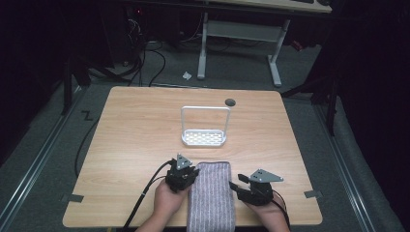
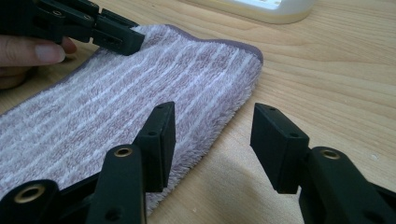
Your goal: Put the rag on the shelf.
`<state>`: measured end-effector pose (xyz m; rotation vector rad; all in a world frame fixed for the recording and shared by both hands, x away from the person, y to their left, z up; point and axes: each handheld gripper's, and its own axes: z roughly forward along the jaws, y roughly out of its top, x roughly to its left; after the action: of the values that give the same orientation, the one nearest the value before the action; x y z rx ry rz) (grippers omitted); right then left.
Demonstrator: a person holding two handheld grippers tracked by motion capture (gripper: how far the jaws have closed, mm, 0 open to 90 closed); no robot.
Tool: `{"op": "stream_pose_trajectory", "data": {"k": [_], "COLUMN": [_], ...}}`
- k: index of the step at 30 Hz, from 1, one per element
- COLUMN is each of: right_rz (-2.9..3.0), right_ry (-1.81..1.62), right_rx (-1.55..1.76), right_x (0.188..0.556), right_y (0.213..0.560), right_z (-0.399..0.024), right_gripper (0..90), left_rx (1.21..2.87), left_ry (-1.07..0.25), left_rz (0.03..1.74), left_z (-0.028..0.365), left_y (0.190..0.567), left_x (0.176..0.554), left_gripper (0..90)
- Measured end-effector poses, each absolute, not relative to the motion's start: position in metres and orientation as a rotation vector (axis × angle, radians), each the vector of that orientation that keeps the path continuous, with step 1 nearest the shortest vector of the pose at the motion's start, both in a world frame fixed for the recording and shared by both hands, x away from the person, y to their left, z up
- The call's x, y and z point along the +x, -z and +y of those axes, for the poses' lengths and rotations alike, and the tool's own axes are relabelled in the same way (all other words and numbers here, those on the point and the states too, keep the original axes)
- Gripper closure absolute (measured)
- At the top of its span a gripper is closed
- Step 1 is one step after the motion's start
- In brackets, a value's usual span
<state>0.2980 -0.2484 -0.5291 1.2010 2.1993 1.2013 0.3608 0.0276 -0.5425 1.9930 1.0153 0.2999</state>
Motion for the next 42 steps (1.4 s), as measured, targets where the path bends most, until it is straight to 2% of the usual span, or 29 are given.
{"op": "stream_pose_trajectory", "data": {"k": [5,10,16,26,29,31,35,42], "right_rz": [2.148,2.072,2.135,2.156,2.175,2.185,2.181,2.090], "right_ry": [-1.211,-1.153,-1.064,-1.016,-1.023,-1.027,-1.052,-1.138], "right_rx": [1.206,1.271,1.373,1.304,1.284,1.276,1.249,1.193], "right_x": [0.303,0.334,0.359,0.346,0.342,0.341,0.338,0.328], "right_y": [0.526,0.523,0.538,0.540,0.540,0.540,0.539,0.532], "right_z": [-0.244,-0.233,-0.224,-0.212,-0.209,-0.208,-0.210,-0.212], "right_gripper": [47.4,57.6,63.6,68.8,79.4,82.7,84.0,84.0], "left_rx": [1.974,1.974,1.970,2.002,2.004,2.002,1.986,1.896], "left_ry": [-0.255,-0.253,-0.231,-0.237,-0.221,-0.218,-0.163,-0.261], "left_rz": [1.030,1.028,1.029,0.984,0.979,0.978,1.008,0.957], "left_z": [0.031,0.031,0.033,0.027,0.026,0.026,0.030,0.035], "left_y": [0.543,0.543,0.543,0.543,0.543,0.543,0.542,0.535], "left_x": [0.363,0.363,0.364,0.355,0.353,0.353,0.354,0.341], "left_gripper": [79.5,79.4,79.1,79.2,79.2,79.3,79.5,79.6]}}
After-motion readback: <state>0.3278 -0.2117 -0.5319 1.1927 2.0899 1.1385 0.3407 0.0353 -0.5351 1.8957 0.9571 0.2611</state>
